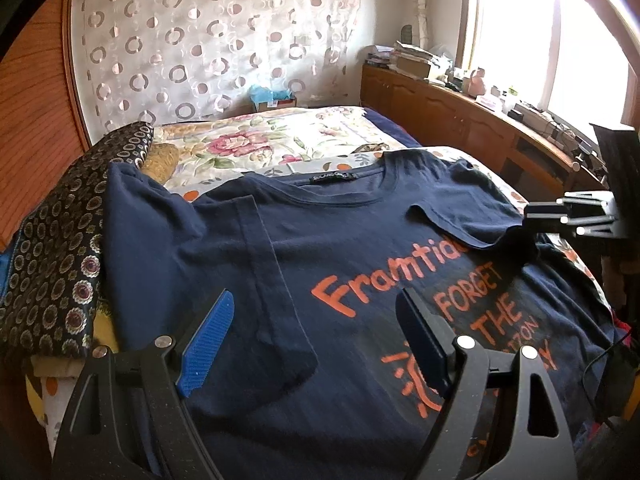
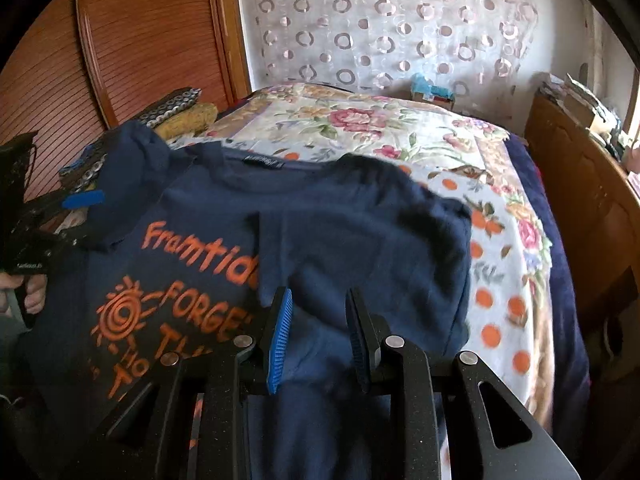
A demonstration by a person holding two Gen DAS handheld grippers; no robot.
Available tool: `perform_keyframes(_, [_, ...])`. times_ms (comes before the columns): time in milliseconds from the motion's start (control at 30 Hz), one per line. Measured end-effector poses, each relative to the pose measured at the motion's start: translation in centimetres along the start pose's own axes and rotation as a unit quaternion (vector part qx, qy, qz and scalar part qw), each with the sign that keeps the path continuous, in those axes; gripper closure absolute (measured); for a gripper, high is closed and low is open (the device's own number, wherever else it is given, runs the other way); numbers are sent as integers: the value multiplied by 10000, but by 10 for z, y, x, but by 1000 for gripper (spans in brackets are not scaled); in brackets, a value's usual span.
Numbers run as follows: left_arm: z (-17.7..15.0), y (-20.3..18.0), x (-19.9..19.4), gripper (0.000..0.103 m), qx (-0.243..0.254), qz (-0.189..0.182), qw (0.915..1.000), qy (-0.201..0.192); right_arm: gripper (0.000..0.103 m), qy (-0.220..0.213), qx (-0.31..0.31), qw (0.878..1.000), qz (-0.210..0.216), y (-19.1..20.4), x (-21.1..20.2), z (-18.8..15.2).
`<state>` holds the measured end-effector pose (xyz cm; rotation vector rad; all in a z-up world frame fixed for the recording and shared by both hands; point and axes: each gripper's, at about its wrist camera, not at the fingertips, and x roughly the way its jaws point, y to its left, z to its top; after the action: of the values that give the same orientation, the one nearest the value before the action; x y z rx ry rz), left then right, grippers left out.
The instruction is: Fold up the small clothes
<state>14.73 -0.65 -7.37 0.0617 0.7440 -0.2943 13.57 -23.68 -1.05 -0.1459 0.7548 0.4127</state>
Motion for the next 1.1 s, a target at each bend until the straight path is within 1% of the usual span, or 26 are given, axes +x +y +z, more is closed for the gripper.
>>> perform_keyframes(100, [-2, -2, -7, 19, 8, 17, 10000, -37, 74, 110, -52, 9999, 16, 9, 0, -9])
perform_keyframes(233, [-6, -5, -16, 19, 26, 60, 9999, -80, 75, 314, -181, 9992, -165, 14, 13, -14])
perform_keyframes(267, [-6, -4, -18, 19, 20, 65, 9999, -85, 81, 338, -194, 9991, -169, 12, 15, -13])
perform_keyframes(300, [-7, -4, -19, 19, 16, 71, 9999, -87, 91, 352, -202, 9991, -139, 13, 17, -13])
perform_keyframes(333, [-7, -3, -21, 19, 13, 84, 9999, -96, 98, 350, -224, 9991, -112, 14, 17, -13])
perform_keyframes(467, [-8, -1, -24, 19, -20, 125, 9998, -120, 100, 211, -374, 9990, 101, 21, 0, -17])
perform_keyframes(500, [-7, 0, -24, 19, -28, 135, 9998, -123, 100, 188, -417, 9988, 154, 15, -8, -25])
perform_keyframes(533, [-7, 1, -24, 19, -34, 145, 9998, -125, 100, 195, -456, 9986, 166, 17, -12, -27])
perform_keyframes(600, [-7, 2, -24, 19, -47, 146, 9998, -136, 100, 250, -498, 9981, 244, 17, -20, -33])
perform_keyframes(633, [-6, 2, -23, 19, -53, 150, 9998, -135, 100, 357, -522, 9975, 311, 15, -22, -36])
perform_keyframes(700, [-5, 4, -20, 19, -59, 168, 9998, -126, 100, 424, -557, 9972, 260, 13, -19, -39])
perform_keyframes(800, [-3, 8, -18, 19, -61, 211, 9997, -124, 86, 460, -453, 9975, 285, 9, -14, -37])
perform_keyframes(867, [-1, 12, -18, 19, -61, 272, 9995, -135, 69, 347, -362, 9982, 332, 4, -16, -33])
perform_keyframes(900, [0, 15, -18, 19, -69, 308, 9994, -139, 66, 279, -325, 9984, 367, 3, -14, -29])
perform_keyframes(933, [2, 18, -18, 19, -79, 338, 9993, -139, 60, 214, -297, 9986, 369, 1, -15, -27])
perform_keyframes(1000, [8, 28, -17, 19, -105, 429, 9989, -150, 59, 74, -241, 9992, 314, -6, -16, -21])
perform_keyframes(1100, [17, 44, -17, 19, -150, 586, 9980, -188, 59, -38, -75, 9998, 182, -27, -14, -9])
